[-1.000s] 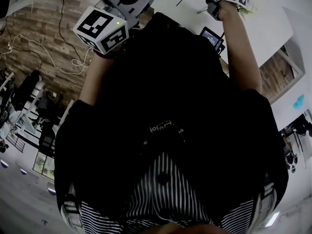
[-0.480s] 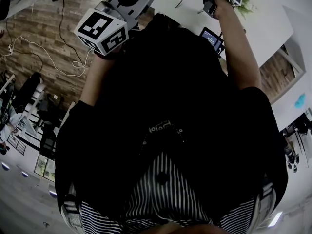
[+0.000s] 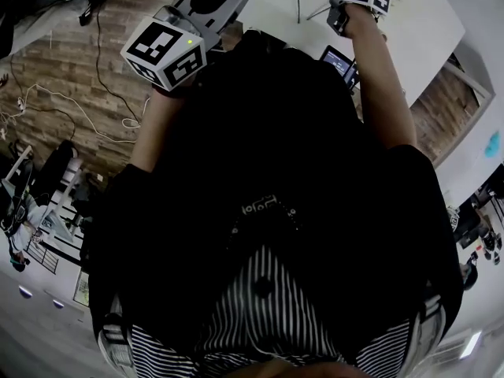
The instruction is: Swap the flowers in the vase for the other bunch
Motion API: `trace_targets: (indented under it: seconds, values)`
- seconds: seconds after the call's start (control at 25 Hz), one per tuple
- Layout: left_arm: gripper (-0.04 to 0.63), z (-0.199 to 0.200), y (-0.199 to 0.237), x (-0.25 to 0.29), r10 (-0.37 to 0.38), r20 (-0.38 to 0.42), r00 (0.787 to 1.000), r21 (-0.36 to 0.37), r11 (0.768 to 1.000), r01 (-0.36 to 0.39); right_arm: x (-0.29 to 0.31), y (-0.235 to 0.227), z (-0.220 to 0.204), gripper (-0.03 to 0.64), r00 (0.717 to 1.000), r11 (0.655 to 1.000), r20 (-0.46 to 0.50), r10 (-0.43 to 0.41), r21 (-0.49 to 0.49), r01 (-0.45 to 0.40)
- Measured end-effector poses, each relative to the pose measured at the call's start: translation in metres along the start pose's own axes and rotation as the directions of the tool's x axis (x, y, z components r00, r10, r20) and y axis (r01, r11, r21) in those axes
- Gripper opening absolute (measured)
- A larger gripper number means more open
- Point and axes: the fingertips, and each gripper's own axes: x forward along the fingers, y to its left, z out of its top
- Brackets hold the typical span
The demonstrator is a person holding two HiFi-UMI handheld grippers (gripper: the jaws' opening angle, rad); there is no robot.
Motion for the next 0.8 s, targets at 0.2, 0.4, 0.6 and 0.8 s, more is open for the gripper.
trace_targets:
  seconds: [0.2,0.4,0.6,0.8]
  values:
    - [0.006,0.003,-0.015,0.021,-0.068,-0.010,0.998,0.013,0.998,0.068,-0.058,-0.040,0.014,0.184,0.972,0.982,0.167,-0.165,0.118,0.146]
    - [0.006,0.005,-0.018,0.035,-0.137,-0.030,0.990,0.024,0.990,0.137,-0.078,-0.084,0.010,0.184,0.929,0.937,0.186,-0.320,0.207,0.281]
    - [0.006,0.012,-0.030,0.051,-0.177,-0.035,0.984,0.035,0.983,0.178,-0.067,-0.104,-0.007,0.184,0.923,0.913,0.104,-0.371,0.222,0.343]
    - [0.006,0.015,-0.029,0.050,-0.190,-0.046,0.981,0.044,0.980,0.192,-0.049,-0.125,-0.017,0.184,0.909,0.884,0.039,-0.415,0.253,0.393]
